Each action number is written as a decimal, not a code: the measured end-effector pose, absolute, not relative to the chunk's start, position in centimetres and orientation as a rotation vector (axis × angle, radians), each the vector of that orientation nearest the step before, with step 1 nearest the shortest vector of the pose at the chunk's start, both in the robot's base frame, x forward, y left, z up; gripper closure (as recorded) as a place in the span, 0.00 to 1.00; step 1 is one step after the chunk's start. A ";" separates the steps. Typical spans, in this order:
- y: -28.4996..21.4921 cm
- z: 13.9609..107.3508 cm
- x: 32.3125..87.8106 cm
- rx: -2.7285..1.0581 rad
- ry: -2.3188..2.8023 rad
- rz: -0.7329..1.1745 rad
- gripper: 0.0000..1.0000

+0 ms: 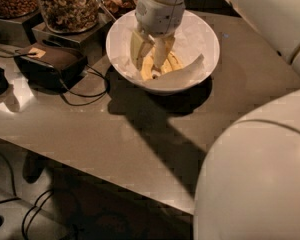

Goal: Pick banana from white bowl

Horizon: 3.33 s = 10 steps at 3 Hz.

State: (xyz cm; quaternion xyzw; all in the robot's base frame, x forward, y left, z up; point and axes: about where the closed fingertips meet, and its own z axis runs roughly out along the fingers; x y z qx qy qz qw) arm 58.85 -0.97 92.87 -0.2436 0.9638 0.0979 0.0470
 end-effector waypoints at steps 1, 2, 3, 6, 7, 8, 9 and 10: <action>-0.8 92.6 59.0 -0.745 2.945 0.302 0.57; -1.0 91.5 58.8 -0.719 2.972 0.316 0.58; -1.1 90.6 58.5 -0.703 2.991 0.333 0.57; -4.4 89.5 58.3 -0.591 3.031 0.287 0.52; -4.8 89.7 58.6 -0.592 3.007 0.302 0.71; -4.8 89.7 58.6 -0.592 3.007 0.302 0.94; -4.8 89.7 58.6 -0.592 3.007 0.302 1.00; -4.8 89.7 58.6 -0.592 3.006 0.302 1.00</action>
Offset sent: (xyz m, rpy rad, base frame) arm -0.0111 -0.0116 -0.0261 -0.0127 0.0920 -0.0390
